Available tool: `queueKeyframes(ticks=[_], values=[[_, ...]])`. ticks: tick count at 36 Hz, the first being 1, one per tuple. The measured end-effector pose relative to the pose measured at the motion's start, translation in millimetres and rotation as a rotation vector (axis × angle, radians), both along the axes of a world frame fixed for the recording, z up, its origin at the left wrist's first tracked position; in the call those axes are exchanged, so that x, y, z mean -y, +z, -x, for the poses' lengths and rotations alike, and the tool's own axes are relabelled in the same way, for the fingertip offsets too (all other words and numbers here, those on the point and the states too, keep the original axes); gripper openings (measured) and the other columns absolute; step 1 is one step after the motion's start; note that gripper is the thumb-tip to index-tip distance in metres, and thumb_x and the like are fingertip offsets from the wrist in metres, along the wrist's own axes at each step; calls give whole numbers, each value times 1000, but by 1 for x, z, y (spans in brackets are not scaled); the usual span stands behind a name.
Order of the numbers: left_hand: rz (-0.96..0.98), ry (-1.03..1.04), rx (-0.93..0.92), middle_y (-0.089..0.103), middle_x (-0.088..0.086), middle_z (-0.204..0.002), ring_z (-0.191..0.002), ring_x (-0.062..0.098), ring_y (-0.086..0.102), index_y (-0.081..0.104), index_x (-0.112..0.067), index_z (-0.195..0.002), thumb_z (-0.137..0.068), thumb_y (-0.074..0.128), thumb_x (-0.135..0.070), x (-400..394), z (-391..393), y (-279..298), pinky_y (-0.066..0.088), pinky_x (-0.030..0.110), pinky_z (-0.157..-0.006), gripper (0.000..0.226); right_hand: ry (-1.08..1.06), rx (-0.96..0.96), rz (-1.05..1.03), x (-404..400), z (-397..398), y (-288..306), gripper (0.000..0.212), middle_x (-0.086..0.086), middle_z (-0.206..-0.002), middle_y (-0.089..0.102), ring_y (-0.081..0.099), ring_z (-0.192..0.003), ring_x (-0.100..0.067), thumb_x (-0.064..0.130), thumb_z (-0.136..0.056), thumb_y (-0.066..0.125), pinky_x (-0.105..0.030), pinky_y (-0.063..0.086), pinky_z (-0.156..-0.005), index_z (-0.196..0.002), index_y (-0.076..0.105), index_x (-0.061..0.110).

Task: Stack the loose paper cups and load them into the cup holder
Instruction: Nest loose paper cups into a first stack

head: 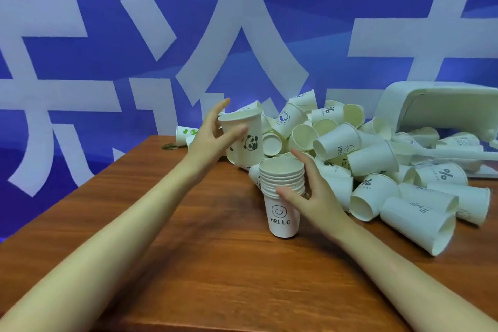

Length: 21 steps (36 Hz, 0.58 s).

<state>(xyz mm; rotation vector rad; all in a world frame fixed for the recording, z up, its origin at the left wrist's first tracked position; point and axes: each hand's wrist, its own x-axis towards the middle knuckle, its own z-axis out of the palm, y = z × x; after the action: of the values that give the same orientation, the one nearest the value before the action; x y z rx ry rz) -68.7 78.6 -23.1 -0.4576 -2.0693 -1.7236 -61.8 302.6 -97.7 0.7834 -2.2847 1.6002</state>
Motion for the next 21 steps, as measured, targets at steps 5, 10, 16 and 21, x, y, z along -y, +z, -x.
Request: queueKeyframes(ticks=[5, 10, 16, 21], values=[[-123, -140, -85, 64, -10, -111, -110, 13, 62, 48, -46, -128, -66, 68, -53, -29, -22, 27, 52, 36, -95, 65, 0, 10, 16, -2, 4, -2, 73, 34, -127, 40, 40, -111, 30, 8, -85, 72, 3, 34, -86, -136, 29, 37], [-129, -140, -81, 63, -4, -125, -115, 11, 61, 51, -40, -126, -66, 69, -51, -45, -23, 16, 52, 27, -89, 63, 38, 45, 2, -4, 2, 0, 79, 27, -137, 45, 43, -122, 19, 22, -84, 75, -5, 41, -92, -148, 30, 27], [-100, -103, 7, 62, -11, -126, -120, 8, 57, 53, -31, -129, -65, 71, -50, -44, -11, -30, 49, 32, -99, 68, 73, 24, -18, -1, 4, -4, 86, 21, -141, 49, 44, -131, 4, 48, -76, 70, -29, 40, -108, -149, 30, 30], [118, -105, 33, 57, -16, -132, -125, 5, 51, 54, -32, -128, -69, 70, -50, -46, -13, -45, 42, 40, -108, 63, 147, 36, -134, -7, 4, 8, 54, 27, -133, 52, 49, -122, 9, 39, -90, 60, -13, 43, -96, -138, 35, 43]])
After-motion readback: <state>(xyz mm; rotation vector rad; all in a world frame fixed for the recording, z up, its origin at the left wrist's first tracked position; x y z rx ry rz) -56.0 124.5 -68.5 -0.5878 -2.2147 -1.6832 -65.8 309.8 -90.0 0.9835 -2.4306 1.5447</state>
